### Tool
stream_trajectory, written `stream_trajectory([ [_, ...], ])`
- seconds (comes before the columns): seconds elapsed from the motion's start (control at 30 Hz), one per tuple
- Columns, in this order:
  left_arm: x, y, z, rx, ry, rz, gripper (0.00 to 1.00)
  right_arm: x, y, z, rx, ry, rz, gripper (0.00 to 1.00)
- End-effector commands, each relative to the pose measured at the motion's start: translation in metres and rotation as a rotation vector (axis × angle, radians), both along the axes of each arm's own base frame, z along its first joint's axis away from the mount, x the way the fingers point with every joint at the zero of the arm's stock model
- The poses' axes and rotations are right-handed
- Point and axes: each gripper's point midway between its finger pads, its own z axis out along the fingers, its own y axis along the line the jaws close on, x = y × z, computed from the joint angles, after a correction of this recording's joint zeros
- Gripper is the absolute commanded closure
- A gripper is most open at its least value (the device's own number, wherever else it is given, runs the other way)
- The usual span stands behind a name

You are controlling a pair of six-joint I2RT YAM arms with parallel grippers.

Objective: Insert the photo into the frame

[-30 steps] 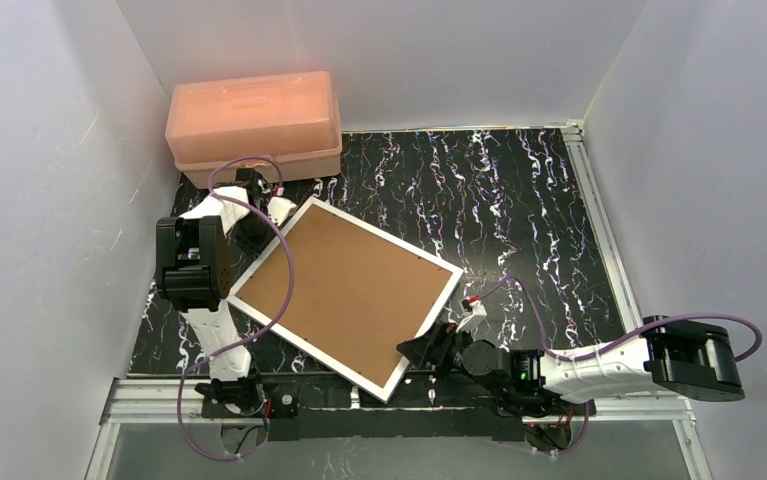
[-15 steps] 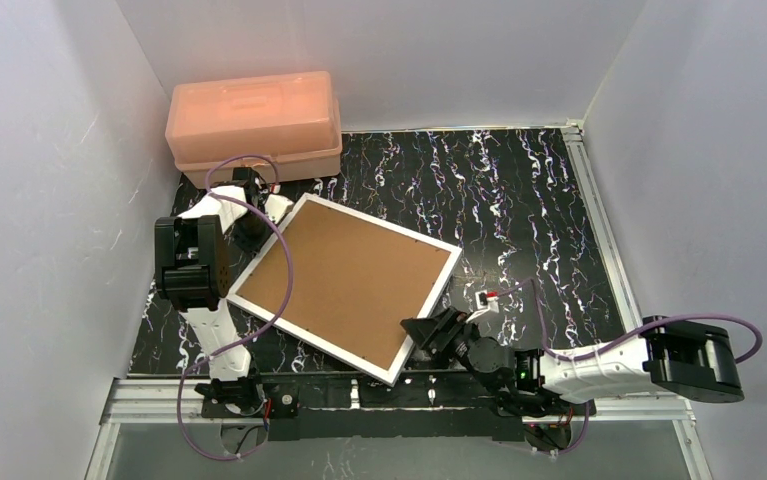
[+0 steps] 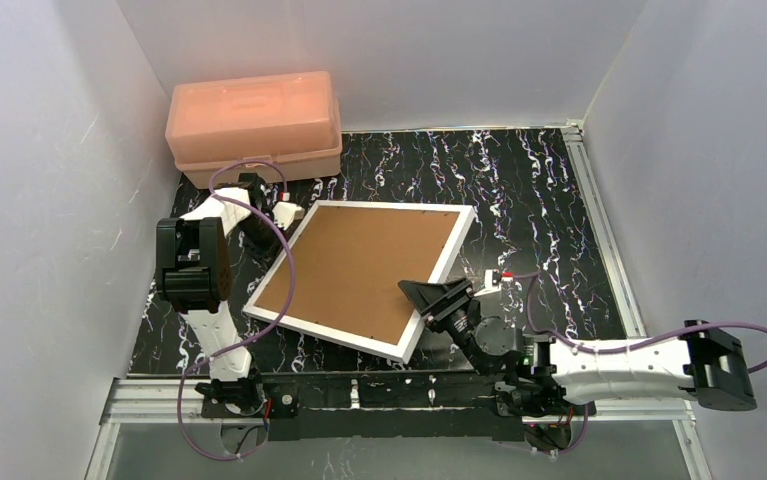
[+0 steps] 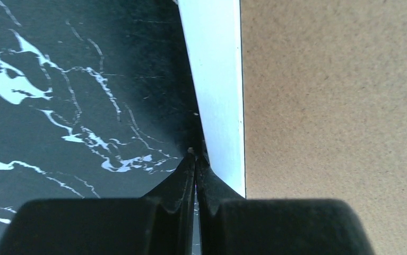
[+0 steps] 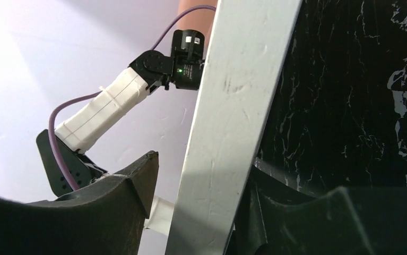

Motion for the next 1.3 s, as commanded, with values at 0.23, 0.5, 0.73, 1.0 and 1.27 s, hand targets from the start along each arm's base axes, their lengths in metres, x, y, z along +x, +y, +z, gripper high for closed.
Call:
stream_trajectory([
  [0.23, -0.04, -0.05, 0.044, -0.275, 0.174, 0.076, 1.0, 0.003, -0.043, 0.065, -0.409, 0.027, -0.048, 0.44],
  [0.5, -0.034, -0.043, 0.072, -0.336, 0.126, 0.13, 1.0, 0.0, -0.047, 0.071, -0.681, 0.035, 0.009, 0.49],
  [0.73, -0.038, -0.05, 0.089, -0.421, 0.131, 0.158, 1.0, 0.025, -0.034, 0.103, -0.858, 0.048, 0.112, 0.46],
  [1.0, -0.036, -0.053, 0.109, -0.484, 0.098, 0.176, 1.0, 0.052, -0.016, 0.131, -1.051, 0.034, 0.25, 0.6],
  [1.27, -0.033, -0.048, 0.111, -0.537, 0.105, 0.205, 1.0, 0.062, 0.01, 0.127, -0.902, -0.008, 0.319, 0.74],
])
